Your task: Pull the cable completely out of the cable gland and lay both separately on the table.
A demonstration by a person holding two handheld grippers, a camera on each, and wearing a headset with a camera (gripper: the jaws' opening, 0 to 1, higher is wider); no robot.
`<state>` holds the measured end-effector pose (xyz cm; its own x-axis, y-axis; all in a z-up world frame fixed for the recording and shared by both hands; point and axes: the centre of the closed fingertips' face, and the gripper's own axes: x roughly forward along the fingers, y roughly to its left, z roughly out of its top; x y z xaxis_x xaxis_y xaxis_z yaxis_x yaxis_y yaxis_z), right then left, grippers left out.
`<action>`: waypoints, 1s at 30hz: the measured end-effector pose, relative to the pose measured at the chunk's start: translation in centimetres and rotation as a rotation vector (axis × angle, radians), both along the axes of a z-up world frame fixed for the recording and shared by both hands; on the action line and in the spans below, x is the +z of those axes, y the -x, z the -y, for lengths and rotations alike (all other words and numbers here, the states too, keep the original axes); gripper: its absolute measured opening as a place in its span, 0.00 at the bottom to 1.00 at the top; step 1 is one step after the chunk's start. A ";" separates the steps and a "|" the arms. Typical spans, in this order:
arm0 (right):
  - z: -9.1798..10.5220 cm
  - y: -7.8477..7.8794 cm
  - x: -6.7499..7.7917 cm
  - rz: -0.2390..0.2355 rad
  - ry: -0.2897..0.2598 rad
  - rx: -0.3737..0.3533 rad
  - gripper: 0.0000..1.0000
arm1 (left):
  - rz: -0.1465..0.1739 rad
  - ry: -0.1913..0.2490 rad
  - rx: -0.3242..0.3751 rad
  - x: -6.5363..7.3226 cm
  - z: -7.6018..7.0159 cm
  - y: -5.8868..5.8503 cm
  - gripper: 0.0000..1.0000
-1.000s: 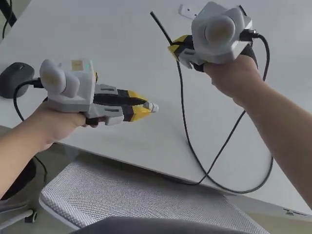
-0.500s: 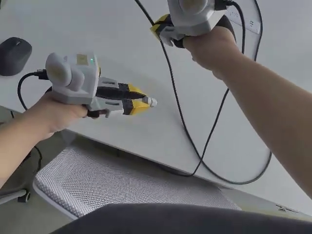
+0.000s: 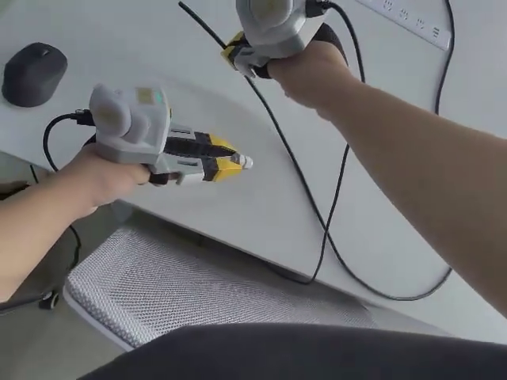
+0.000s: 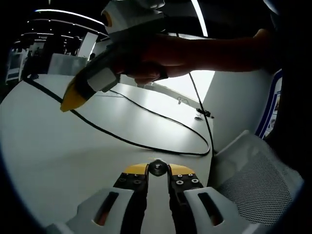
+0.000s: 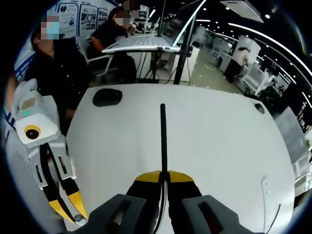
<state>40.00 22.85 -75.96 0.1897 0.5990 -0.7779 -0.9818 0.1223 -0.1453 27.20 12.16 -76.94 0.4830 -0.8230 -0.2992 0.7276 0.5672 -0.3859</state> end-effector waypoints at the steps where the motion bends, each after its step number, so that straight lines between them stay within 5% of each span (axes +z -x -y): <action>1: -0.2 0.0 -0.3 -0.003 0.003 -0.001 0.00 | -0.005 -0.012 0.003 -0.4 -0.1 0.0 0.16; 17: -1.5 2.0 -4.3 -0.020 0.044 0.095 0.00 | -0.051 -0.048 0.067 -2.2 -1.8 0.1 0.16; 30: -1.5 2.6 -5.5 -0.034 0.072 0.107 0.00 | -0.065 -0.075 0.110 -3.2 -3.3 -0.3 0.16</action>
